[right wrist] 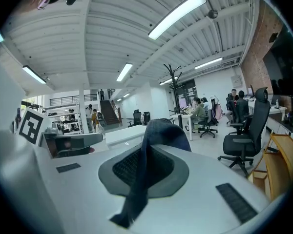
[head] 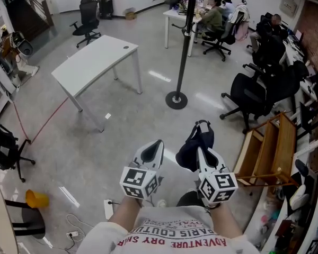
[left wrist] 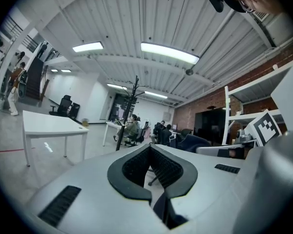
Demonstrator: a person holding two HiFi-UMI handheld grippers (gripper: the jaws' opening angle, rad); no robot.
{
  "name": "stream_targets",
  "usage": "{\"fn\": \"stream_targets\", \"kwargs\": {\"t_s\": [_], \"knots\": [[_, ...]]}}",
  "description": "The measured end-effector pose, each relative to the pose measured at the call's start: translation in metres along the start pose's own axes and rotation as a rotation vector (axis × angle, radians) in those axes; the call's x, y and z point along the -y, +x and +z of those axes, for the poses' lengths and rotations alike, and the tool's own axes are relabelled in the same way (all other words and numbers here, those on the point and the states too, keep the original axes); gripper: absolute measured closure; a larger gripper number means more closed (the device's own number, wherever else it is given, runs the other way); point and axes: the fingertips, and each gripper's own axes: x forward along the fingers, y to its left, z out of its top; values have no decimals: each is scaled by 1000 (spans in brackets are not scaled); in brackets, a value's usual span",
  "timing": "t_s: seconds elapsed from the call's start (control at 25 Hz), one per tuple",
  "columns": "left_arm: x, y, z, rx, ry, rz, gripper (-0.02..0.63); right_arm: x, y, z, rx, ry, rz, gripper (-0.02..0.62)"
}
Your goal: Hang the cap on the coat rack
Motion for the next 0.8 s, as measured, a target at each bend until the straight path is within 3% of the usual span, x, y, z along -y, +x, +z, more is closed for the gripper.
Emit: {"fn": "stream_targets", "kwargs": {"t_s": [0.24, 0.44, 0.8], "knots": [[-26, 16, -2, 5, -21, 64, 600, 12, 34, 0, -21, -3, 36, 577], [-51, 50, 8, 1, 32, 102, 600, 26, 88, 15, -25, 6, 87, 577], [-94, 180, 55, 49, 55, 154, 600, 101, 198, 70, -2, -3, 151, 577]]}}
